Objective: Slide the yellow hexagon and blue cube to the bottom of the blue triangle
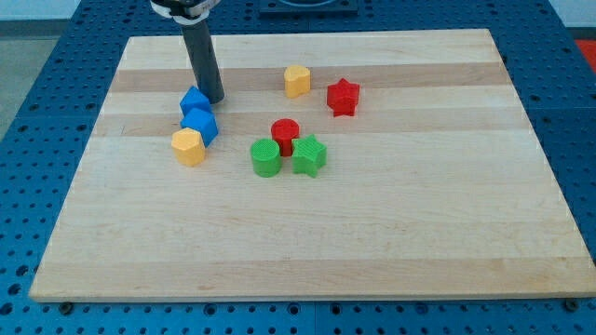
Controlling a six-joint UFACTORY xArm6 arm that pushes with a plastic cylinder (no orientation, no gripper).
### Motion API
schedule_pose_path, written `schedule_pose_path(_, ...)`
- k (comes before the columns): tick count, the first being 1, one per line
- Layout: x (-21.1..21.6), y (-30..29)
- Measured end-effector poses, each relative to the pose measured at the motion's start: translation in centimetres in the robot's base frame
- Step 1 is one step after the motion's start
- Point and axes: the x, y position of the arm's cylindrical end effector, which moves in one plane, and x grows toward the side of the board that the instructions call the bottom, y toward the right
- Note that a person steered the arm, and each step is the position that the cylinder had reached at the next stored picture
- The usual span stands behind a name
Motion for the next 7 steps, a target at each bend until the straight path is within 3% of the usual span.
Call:
schedule_pose_path(2, 0.5, 1.4)
schedule_pose_path(5, 5.7, 1.8)
schedule_pose_path(7, 6.5, 3.2)
